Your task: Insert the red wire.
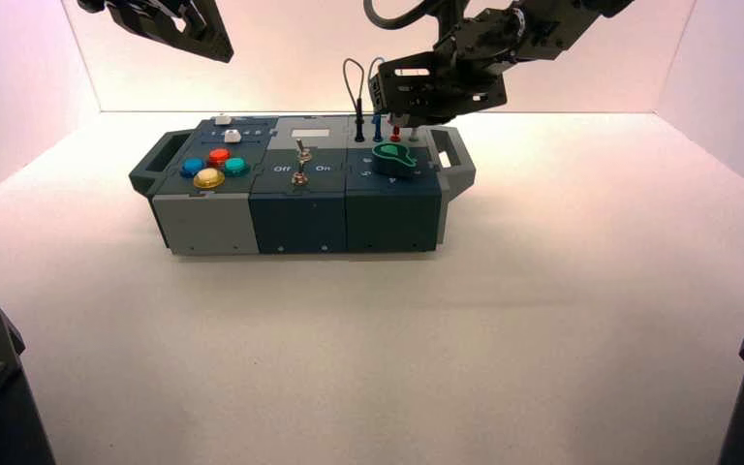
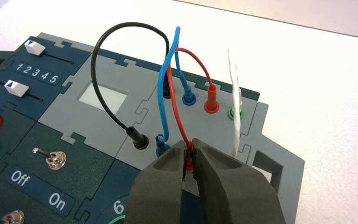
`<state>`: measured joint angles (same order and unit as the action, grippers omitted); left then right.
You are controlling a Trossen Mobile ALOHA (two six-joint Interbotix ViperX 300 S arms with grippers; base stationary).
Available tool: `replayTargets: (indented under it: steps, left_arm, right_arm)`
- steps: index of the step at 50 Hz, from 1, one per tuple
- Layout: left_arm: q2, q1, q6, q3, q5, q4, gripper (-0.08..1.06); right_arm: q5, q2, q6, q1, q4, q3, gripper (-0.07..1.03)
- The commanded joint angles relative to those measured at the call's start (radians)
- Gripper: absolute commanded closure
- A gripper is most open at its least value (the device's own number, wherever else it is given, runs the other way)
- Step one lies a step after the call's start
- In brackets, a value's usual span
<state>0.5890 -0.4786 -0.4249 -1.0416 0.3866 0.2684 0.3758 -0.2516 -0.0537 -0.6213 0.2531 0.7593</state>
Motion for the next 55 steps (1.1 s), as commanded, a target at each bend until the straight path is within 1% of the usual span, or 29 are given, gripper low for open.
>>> replayTargets:
  steps: [1, 11, 29, 34, 36, 41, 47, 50, 55]
  left_arm:
    - [0.008, -0.008, -0.005, 0.012, -0.008, -0.002, 0.75]
    - [0.009, -0.008, -0.005, 0.012, -0.008, -0.003, 0.75]
    - [0.009, 0.000, -0.002, 0.011, -0.009, -0.005, 0.75]
    - [0.012, 0.015, 0.011, 0.011, -0.009, -0.005, 0.75]
    - [0.018, 0.023, 0.017, 0.011, -0.008, -0.005, 0.75]
    - [0.029, 0.025, 0.017, 0.011, -0.008, -0.005, 0.75]
    - [0.041, 0.026, 0.018, 0.011, -0.008, -0.005, 0.75]
    - [0.044, 0.026, 0.017, 0.011, -0.006, -0.005, 0.75]
    - [0.044, 0.028, 0.017, 0.012, -0.002, -0.005, 0.75]
  right_arm:
    - [-0.031, -0.005, -0.002, 0.003, 0.002, -0.029, 0.99]
    - [-0.075, -0.020, -0.002, 0.005, 0.002, -0.049, 0.99]
    - [-0.084, -0.009, -0.002, 0.005, 0.002, -0.044, 0.99]
    - [-0.110, -0.006, -0.002, 0.005, 0.002, -0.046, 0.99]
    - [-0.140, -0.003, -0.002, 0.005, 0.002, -0.048, 0.99]
    - [-0.173, 0.003, -0.002, 0.005, 0.002, -0.048, 0.99]
    - [-0.183, 0.003, -0.002, 0.005, 0.002, -0.049, 0.98]
    - [-0.184, 0.000, -0.002, 0.005, 0.002, -0.051, 0.96]
    - [-0.186, -0.005, -0.002, 0.005, 0.002, -0.054, 0.87]
